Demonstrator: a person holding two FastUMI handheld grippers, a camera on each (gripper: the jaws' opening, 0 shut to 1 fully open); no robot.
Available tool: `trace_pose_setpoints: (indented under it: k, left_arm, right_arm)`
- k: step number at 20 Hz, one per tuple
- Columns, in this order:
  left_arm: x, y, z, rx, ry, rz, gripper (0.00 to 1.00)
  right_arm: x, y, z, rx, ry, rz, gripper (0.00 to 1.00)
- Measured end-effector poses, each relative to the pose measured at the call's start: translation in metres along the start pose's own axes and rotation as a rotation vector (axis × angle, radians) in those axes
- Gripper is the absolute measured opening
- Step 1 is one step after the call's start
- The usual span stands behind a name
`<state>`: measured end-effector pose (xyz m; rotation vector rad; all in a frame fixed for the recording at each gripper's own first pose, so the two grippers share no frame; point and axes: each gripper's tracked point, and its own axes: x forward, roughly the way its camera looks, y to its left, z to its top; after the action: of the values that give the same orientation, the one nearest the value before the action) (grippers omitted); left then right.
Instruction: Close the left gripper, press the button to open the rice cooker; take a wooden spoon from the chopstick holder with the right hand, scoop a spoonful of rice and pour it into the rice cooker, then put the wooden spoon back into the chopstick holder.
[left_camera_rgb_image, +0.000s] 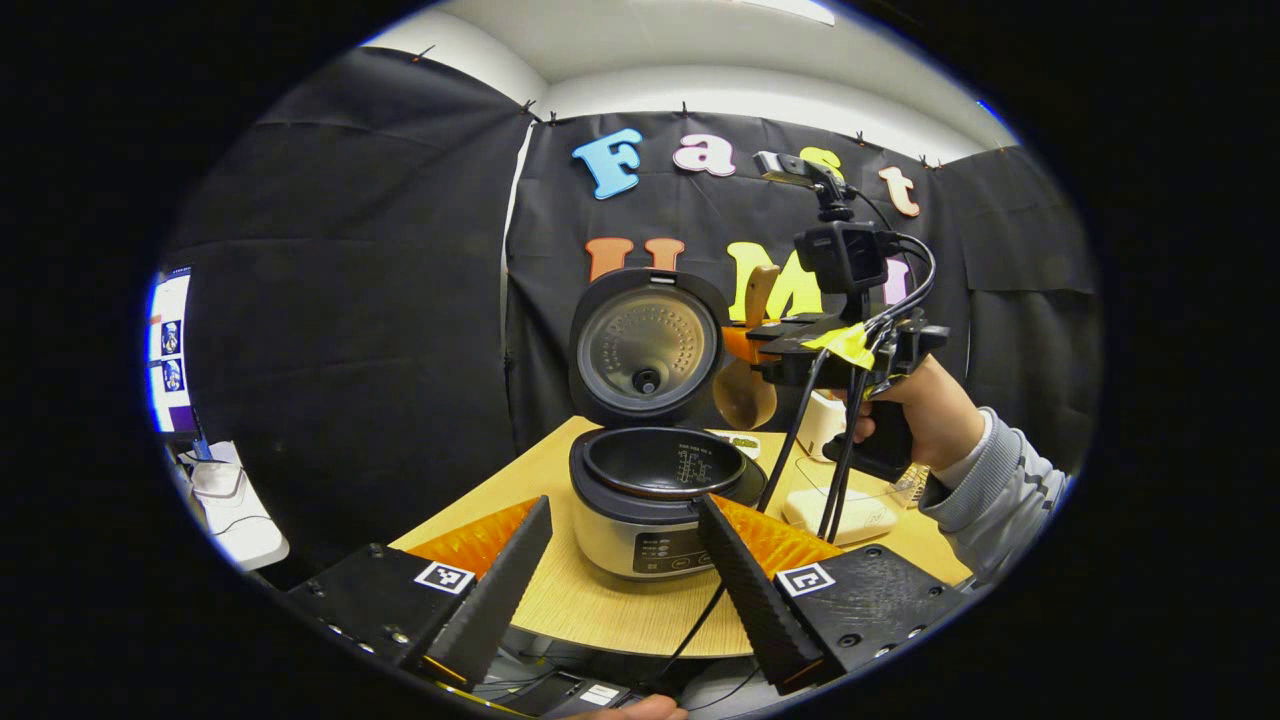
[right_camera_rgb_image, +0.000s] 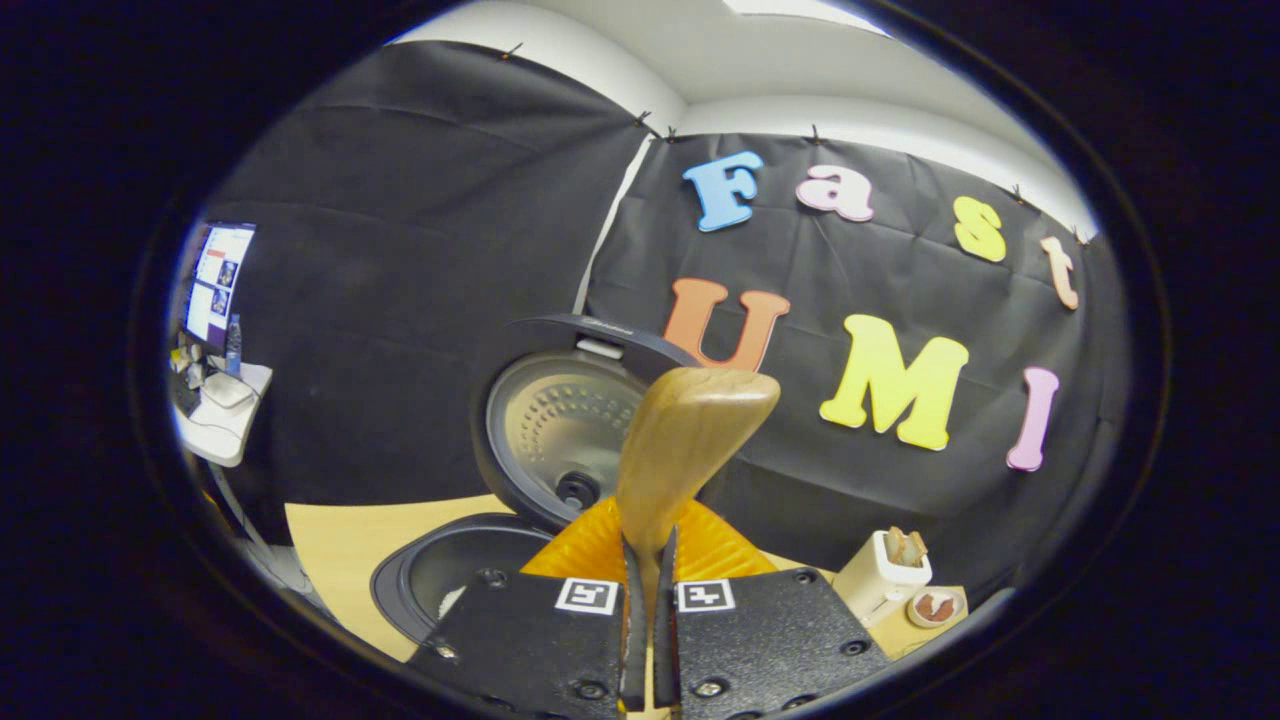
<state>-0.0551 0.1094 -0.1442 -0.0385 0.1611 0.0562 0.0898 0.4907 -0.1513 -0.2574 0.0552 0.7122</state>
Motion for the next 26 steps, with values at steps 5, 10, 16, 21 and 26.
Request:
trace_pose_setpoints:
  k: [5, 10, 16, 21, 26]
  left_arm:
    - [0.008, -0.018, 0.001, 0.009, -0.003, -0.006, 0.95]
    - [0.019, -0.037, 0.005, 0.019, -0.008, -0.021, 0.94]
    - [0.031, -0.064, 0.012, 0.006, -0.025, -0.051, 0.94]
    - [0.042, -0.079, 0.023, 0.002, -0.047, -0.071, 0.94]
    - [0.054, -0.087, 0.025, 0.019, -0.038, -0.069, 0.94]
  right_arm:
    - [-0.020, -0.061, -0.003, 0.082, 0.000, -0.072, 0.09]
    - [-0.043, -0.127, -0.018, 0.142, 0.012, -0.141, 0.09]
    - [-0.069, -0.202, -0.044, 0.202, 0.037, -0.213, 0.09]
    - [-0.097, -0.265, -0.066, 0.236, 0.053, -0.315, 0.10]
    - [-0.119, -0.309, -0.104, 0.287, 0.094, -0.397, 0.11]
